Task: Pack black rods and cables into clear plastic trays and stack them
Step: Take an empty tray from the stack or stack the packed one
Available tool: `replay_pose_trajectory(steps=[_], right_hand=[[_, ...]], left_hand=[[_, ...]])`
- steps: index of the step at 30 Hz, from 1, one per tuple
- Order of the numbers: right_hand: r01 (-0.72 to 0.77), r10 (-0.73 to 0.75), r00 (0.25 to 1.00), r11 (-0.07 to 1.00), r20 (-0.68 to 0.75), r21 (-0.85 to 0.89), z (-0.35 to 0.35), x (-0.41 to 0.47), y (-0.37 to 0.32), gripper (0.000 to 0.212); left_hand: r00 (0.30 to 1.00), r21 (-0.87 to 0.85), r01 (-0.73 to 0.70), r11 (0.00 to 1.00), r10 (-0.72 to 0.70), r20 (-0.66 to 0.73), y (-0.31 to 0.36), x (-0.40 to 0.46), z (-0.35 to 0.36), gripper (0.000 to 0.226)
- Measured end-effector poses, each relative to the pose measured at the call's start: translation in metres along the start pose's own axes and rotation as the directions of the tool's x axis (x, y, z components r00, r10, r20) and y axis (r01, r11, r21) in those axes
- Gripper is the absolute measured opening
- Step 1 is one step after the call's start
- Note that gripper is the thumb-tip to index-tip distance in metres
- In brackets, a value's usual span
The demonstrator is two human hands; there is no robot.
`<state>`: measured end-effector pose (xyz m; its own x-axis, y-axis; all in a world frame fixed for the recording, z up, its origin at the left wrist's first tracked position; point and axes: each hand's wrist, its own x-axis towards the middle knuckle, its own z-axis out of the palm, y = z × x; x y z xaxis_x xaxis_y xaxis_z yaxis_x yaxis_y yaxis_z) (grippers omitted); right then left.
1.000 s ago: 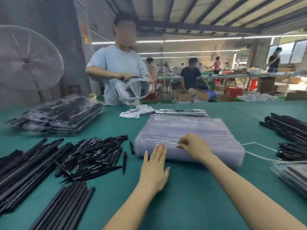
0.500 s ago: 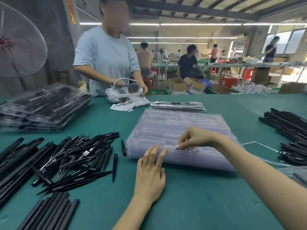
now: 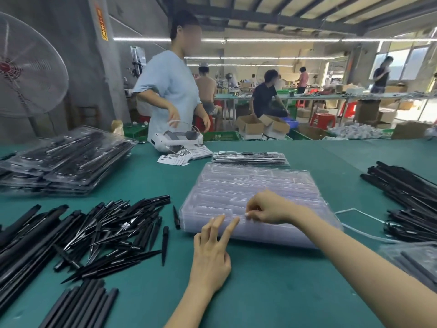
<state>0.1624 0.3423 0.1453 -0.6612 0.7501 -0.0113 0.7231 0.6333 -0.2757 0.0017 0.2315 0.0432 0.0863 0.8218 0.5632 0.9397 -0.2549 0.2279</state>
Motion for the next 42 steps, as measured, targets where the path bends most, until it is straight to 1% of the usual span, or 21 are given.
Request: replay_pose_trajectory(steps=[2, 5, 8, 10, 13, 15, 16, 17, 19, 20, 22, 23, 24, 26, 27, 29, 31, 33, 35, 39, 42], right_hand=[[-0.019, 0.013, 0.997, 0.997, -0.071, -0.081, 0.009, -0.004, -0.003, 0.020], [-0.068, 0.046, 0.985, 0.990, -0.165, -0.126, 0.019, -0.009, -0.005, 0.022], [-0.115, 0.082, 0.961, 0.987, -0.263, -0.114, 0.031, -0.014, -0.006, 0.023], [-0.139, 0.104, 0.944, 0.986, -0.314, -0.092, 0.040, -0.016, -0.008, 0.024], [-0.171, 0.117, 0.939, 0.975, -0.325, -0.142, 0.039, -0.017, -0.010, 0.026], [-0.175, 0.109, 0.946, 0.964, -0.305, -0.199, 0.035, -0.017, -0.013, 0.025], [-0.179, 0.100, 0.944, 0.955, -0.316, -0.235, 0.031, -0.018, -0.015, 0.023], [-0.188, 0.090, 0.935, 0.946, -0.344, -0.265, 0.026, -0.018, -0.018, 0.022], [-0.233, 0.089, 0.884, 0.935, -0.460, -0.267, 0.006, -0.013, -0.024, 0.025], [-0.274, 0.121, 0.838, 0.937, -0.532, -0.218, -0.011, -0.007, -0.026, 0.026], [-0.331, 0.234, 0.749, 0.943, -0.620, -0.043, -0.053, 0.004, -0.028, 0.022], [-0.327, 0.254, 0.743, 0.945, -0.620, -0.004, -0.071, 0.008, -0.028, 0.020], [-0.312, 0.222, 0.761, 0.949, -0.610, -0.043, -0.084, 0.010, -0.029, 0.022], [-0.276, 0.092, 0.797, 0.935, -0.597, -0.224, -0.089, 0.009, -0.032, 0.026], [-0.267, 0.042, 0.812, 0.914, -0.583, -0.305, -0.083, 0.005, -0.033, 0.027], [-0.264, 0.008, 0.859, 0.864, -0.512, -0.428, -0.060, -0.006, -0.030, 0.029], [-0.241, 0.038, 0.904, 0.867, -0.425, -0.437, -0.032, -0.015, -0.025, 0.030], [-0.207, 0.043, 0.924, 0.891, -0.381, -0.403, -0.011, -0.019, -0.022, 0.032], [-0.174, -0.007, 0.927, 0.879, -0.376, -0.445, 0.004, -0.020, -0.022, 0.032], [-0.138, -0.045, 0.928, 0.881, -0.370, -0.453, 0.014, -0.021, -0.017, 0.027], [-0.190, 0.004, 0.920, 0.879, -0.392, -0.438, 0.017, -0.016, -0.014, 0.039]], left_hand=[[1.000, 0.061, 0.001, 0.998, -0.002, 0.019, 0.003, 0.000, -0.002, 0.093], [0.997, 0.117, 0.025, 0.993, -0.033, 0.067, 0.008, 0.002, -0.005, 0.098], [0.990, 0.175, -0.004, 0.985, -0.021, 0.143, 0.013, 0.003, -0.006, 0.094], [0.988, 0.216, -0.024, 0.976, -0.010, 0.157, 0.015, 0.004, -0.006, 0.094], [0.990, 0.230, 0.014, 0.973, -0.046, 0.136, 0.022, 0.008, -0.005, 0.093], [0.968, 0.217, 0.052, 0.975, -0.103, 0.230, 0.026, 0.012, -0.010, 0.094], [0.952, 0.228, 0.061, 0.972, -0.125, 0.280, 0.027, 0.016, -0.010, 0.092], [0.949, 0.261, 0.039, 0.965, -0.117, 0.291, 0.026, 0.019, -0.010, 0.087], [0.940, 0.292, -0.002, 0.957, -0.098, 0.326, 0.026, 0.023, -0.011, 0.083], [0.948, 0.317, -0.025, 0.948, -0.078, 0.309, 0.027, 0.023, -0.013, 0.084], [0.960, 0.277, 0.000, 0.961, -0.077, 0.270, 0.034, 0.021, -0.021, 0.085], [0.970, 0.275, -0.006, 0.961, -0.061, 0.236, 0.035, 0.021, -0.021, 0.083], [0.967, 0.289, -0.032, 0.957, -0.043, 0.250, 0.035, 0.022, -0.018, 0.081], [0.941, 0.277, -0.027, 0.961, -0.069, 0.332, 0.034, 0.032, -0.015, 0.071], [0.941, 0.243, 0.001, 0.970, -0.083, 0.328, 0.033, 0.038, -0.016, 0.064], [0.955, 0.159, 0.042, 0.986, -0.087, 0.285, 0.029, 0.048, -0.021, 0.053], [0.947, 0.058, 0.117, 0.991, -0.129, 0.295, 0.024, 0.058, -0.024, 0.057], [0.910, 0.023, 0.220, 0.975, -0.213, 0.356, 0.017, 0.072, -0.024, 0.058], [0.868, 0.106, 0.244, 0.964, -0.266, 0.420, 0.016, 0.086, -0.022, 0.054], [0.802, 0.227, 0.223, 0.948, -0.311, 0.510, 0.015, 0.101, -0.017, 0.053], [0.733, 0.277, 0.210, 0.938, -0.338, 0.590, 0.007, 0.109, -0.016, 0.056]])
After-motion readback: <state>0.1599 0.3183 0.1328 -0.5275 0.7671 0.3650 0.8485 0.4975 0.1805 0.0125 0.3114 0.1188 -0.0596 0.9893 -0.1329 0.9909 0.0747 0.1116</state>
